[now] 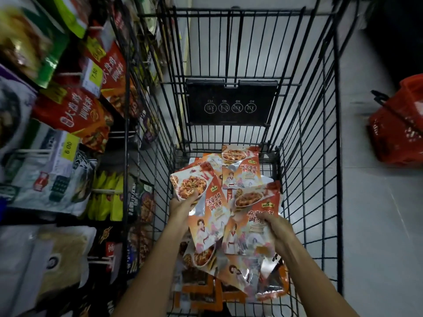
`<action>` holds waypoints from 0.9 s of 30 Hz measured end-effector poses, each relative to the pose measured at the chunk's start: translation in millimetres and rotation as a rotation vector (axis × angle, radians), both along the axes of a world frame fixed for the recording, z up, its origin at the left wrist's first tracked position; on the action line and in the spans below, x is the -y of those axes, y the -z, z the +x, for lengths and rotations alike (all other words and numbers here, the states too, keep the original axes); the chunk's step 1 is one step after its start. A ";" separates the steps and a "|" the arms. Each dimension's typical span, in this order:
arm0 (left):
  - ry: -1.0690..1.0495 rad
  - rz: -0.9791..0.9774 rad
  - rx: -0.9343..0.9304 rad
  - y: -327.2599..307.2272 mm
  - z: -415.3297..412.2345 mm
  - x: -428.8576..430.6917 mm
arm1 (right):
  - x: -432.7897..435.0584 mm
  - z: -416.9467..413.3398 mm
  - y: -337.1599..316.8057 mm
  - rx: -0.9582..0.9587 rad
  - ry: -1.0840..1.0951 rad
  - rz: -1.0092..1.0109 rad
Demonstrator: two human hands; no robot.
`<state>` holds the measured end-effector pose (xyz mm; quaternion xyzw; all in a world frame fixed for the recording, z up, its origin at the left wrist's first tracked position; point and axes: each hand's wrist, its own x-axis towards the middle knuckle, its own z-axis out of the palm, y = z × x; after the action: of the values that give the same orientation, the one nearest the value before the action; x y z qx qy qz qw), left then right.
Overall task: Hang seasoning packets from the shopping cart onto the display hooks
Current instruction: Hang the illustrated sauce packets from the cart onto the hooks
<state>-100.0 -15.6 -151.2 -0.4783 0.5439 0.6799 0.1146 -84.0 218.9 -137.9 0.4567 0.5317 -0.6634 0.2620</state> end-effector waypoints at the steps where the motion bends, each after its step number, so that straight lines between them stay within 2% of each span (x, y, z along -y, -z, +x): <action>1: 0.008 -0.008 -0.023 -8.5 4.9 0.6 | -0.1 3.5 -8.4 -0.026 -0.015 -0.009; 4: 0.035 -0.114 -0.072 -41.0 23.2 2.5 | 0.3 13.1 -37.9 -0.110 -0.051 -0.046; 7: -0.024 -0.201 -0.129 -77.7 44.6 6.8 | -2.1 19.6 -71.4 -0.193 -0.114 -0.115; 13: -0.155 -0.267 -0.249 -166.7 104.1 12.4 | -10.8 37.1 -139.6 -0.345 -0.274 -0.215; 22: -0.393 -0.452 -0.533 -316.1 250.7 -10.4 | 6.7 101.4 -259.7 -0.667 -0.570 -0.339; 27: -0.538 -0.589 -0.581 -384.9 340.7 -15.0 | 34.3 145.2 -323.4 -0.732 -0.729 -0.472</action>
<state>240.7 -0.6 233.8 -0.4045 0.5798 0.6080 -0.3613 61.2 184.6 185.5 -0.0869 0.5485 -0.7459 0.3677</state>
